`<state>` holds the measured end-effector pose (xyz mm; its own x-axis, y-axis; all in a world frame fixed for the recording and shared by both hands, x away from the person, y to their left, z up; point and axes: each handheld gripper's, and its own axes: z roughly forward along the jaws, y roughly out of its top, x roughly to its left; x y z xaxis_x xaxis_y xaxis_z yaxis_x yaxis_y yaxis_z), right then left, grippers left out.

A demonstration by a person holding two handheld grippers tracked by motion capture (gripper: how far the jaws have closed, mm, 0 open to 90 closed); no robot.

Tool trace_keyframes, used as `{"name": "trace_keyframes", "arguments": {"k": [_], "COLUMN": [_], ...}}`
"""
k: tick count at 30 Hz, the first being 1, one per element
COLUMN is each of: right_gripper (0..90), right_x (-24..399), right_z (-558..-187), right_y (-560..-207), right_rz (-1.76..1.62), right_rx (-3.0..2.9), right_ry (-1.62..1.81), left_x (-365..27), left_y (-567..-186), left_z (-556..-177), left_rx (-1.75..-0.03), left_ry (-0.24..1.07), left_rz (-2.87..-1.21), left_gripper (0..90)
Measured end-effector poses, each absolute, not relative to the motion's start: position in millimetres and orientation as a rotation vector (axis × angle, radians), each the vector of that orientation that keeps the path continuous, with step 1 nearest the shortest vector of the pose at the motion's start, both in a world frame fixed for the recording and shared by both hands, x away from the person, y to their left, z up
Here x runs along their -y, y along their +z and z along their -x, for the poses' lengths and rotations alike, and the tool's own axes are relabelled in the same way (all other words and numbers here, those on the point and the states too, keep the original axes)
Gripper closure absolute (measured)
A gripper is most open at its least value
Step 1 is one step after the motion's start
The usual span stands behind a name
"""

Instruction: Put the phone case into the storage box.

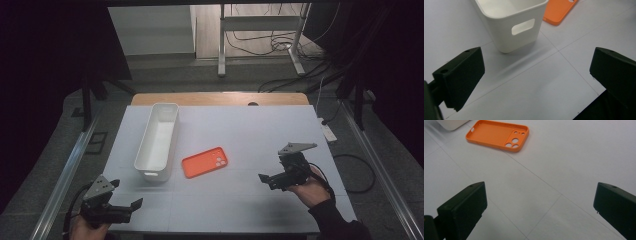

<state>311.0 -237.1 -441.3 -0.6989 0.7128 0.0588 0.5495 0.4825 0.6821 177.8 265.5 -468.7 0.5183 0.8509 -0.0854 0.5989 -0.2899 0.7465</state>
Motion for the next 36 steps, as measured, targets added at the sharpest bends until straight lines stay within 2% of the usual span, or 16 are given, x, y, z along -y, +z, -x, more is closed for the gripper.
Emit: {"name": "trace_keyframes", "arguments": {"k": [36], "right_gripper": [0.0], "right_x": [186.8], "right_z": [-338.4], "right_y": [-448.0], "right_rz": [-1.006], "right_rx": [-2.569], "right_ry": [0.974], "left_x": [-264.4], "left_y": [-468.8], "left_z": [-177.7], "left_rx": [-1.173], "left_ry": [0.431], "left_rz": [-2.017], "left_gripper": [0.5]}}
